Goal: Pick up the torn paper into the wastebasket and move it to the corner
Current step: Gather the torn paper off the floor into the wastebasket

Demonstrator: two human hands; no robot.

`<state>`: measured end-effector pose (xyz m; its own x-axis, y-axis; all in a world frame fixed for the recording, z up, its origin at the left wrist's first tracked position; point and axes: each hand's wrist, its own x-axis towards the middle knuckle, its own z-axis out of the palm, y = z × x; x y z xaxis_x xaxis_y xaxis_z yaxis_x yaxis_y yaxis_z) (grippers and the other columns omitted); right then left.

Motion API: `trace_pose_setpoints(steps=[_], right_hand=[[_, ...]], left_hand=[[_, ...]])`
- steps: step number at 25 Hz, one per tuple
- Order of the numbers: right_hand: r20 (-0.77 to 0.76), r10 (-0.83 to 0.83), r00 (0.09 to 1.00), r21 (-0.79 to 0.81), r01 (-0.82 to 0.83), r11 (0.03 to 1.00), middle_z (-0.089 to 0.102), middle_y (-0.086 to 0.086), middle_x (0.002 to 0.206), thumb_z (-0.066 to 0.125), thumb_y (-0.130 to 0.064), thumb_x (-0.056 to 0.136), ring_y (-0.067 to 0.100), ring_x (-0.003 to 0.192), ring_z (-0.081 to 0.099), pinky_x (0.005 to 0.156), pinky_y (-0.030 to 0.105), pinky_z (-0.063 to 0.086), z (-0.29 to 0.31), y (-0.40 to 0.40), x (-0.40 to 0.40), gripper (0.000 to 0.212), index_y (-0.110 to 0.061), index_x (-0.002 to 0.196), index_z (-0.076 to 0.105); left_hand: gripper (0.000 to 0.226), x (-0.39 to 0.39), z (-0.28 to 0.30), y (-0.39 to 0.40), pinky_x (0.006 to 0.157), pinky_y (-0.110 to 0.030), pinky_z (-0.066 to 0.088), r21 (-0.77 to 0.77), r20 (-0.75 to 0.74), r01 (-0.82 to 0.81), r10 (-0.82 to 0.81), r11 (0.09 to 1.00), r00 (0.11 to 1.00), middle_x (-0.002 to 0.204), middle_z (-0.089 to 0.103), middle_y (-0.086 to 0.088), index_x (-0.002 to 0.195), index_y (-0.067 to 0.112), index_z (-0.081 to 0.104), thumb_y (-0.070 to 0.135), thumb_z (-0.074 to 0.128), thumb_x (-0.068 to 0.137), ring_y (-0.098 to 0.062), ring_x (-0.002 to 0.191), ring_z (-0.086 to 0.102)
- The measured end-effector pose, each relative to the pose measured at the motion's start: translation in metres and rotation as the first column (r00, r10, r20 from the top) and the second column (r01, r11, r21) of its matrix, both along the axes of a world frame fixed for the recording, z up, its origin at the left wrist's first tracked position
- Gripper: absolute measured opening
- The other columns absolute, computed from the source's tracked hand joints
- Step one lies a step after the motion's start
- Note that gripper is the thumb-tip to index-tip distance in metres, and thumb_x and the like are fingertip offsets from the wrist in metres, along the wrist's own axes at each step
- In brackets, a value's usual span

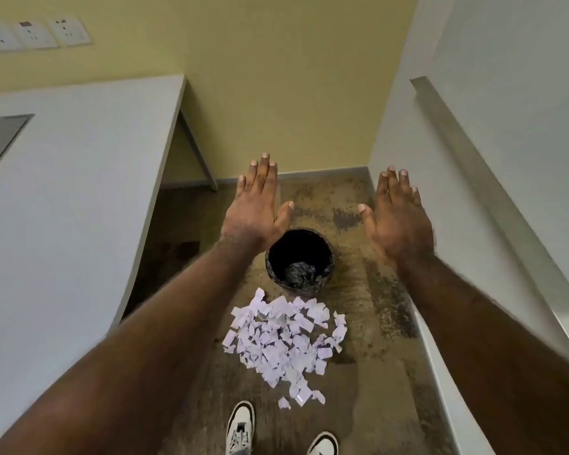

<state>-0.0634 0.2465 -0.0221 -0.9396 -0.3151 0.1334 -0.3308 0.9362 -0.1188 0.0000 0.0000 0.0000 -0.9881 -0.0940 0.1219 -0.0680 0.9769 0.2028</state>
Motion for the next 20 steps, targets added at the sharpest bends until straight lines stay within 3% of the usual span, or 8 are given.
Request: trace_pose_setpoints(steps=[8,11,14,20], right_hand=[[0.137,0.021,0.990,0.020,-0.024,1.000,0.009,0.017,0.168,0.026,-0.046,0.106,0.031,0.156,0.007,0.127,0.046,0.014,-0.108,-0.012,0.036,0.071,-0.001,0.159,0.012],[0.150,-0.003,0.989,0.054,-0.005,0.999,0.022,0.021,0.164,0.019,-0.048,0.102,0.035,0.153,0.020,0.123,0.049,0.023,-0.157,-0.019,0.055,0.074,0.002,0.156,0.024],[0.247,-0.023,0.969,0.075,0.004,0.997,0.026,0.021,0.163,0.011,-0.053,0.098,0.036,0.152,0.023,0.122,0.052,0.025,-0.210,-0.028,0.075,0.081,0.002,0.154,0.029],[0.308,-0.081,0.948,0.128,0.043,0.991,0.032,0.020,0.161,0.023,-0.049,0.099,0.036,0.150,0.029,0.119,0.048,0.027,-0.301,-0.056,0.112,0.074,0.001,0.152,0.035]], left_hand=[[0.075,0.033,-0.097,-0.015,0.120,-0.039,-0.006,0.016,0.167,-0.026,0.023,1.000,0.986,0.162,-0.018,-0.006,0.153,0.013,-0.008,0.050,0.026,0.098,-0.022,0.148,-0.017],[0.075,0.042,-0.144,-0.024,0.122,-0.041,-0.004,0.062,0.223,-0.030,0.016,0.998,0.975,0.162,-0.017,-0.005,0.153,0.013,-0.007,0.050,0.028,0.098,-0.021,0.148,-0.017],[0.075,0.053,-0.193,-0.034,0.121,-0.040,-0.004,0.072,0.259,-0.017,-0.002,0.997,0.966,0.162,-0.016,-0.005,0.154,0.013,-0.006,0.051,0.027,0.098,-0.021,0.149,-0.016],[0.075,0.061,-0.291,-0.062,0.122,-0.042,-0.001,0.085,0.353,0.016,-0.045,0.996,0.935,0.162,-0.017,-0.005,0.154,0.014,-0.007,0.053,0.020,0.096,-0.022,0.149,-0.016]])
